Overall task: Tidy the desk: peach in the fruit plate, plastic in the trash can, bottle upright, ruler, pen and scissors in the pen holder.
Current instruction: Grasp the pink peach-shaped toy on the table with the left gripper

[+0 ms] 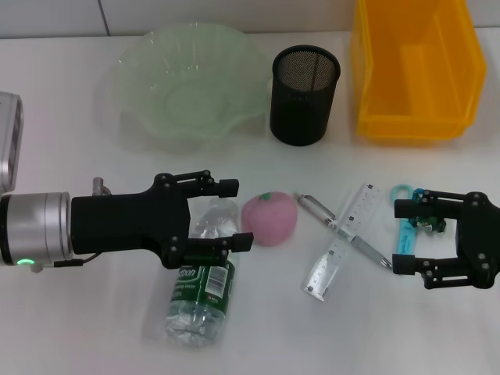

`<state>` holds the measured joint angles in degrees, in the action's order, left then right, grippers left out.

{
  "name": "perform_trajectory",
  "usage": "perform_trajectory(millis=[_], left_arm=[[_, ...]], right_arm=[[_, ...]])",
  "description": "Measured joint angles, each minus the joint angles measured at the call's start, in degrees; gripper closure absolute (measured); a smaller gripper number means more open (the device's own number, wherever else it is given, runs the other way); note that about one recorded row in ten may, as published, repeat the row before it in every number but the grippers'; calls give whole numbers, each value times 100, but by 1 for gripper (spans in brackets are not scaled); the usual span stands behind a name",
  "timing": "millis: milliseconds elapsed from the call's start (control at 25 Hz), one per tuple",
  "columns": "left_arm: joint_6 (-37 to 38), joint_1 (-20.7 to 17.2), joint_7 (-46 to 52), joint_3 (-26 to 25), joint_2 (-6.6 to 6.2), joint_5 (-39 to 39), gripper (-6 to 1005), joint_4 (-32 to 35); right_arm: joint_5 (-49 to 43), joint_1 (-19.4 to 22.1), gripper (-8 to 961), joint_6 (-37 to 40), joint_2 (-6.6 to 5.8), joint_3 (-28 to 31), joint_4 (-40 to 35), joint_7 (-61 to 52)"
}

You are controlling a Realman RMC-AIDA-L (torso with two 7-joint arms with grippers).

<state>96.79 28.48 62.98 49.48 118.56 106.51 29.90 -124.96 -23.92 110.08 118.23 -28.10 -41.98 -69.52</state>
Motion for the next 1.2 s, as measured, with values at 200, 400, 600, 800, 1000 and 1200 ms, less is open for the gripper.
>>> perform_trajectory(millis=[200,400,600,800,1000,1200], left_arm=[[5,-1,-12,0,5,-62,201,16],[-8,77,158,34,24,-121,202,199],[-450,184,1152,712,56,-127,202,1266],[-1455,298,2445,2315,23,128,201,2458],[-2299,572,3490,3691,55,944,201,3116],[-2875,812,4021,4377,58,1379,202,3105]], right_arm=[[0,19,127,-1,0,5,-10,1],[28,51,128,25,-1,22,-35,0],[37,252,128,59,-54,50,-80,-31],[56,471,128,100,-64,220,-237,-30],[59,575,128,181,-63,400,-308,-47],[60,592,129,223,-55,429,-310,-47]])
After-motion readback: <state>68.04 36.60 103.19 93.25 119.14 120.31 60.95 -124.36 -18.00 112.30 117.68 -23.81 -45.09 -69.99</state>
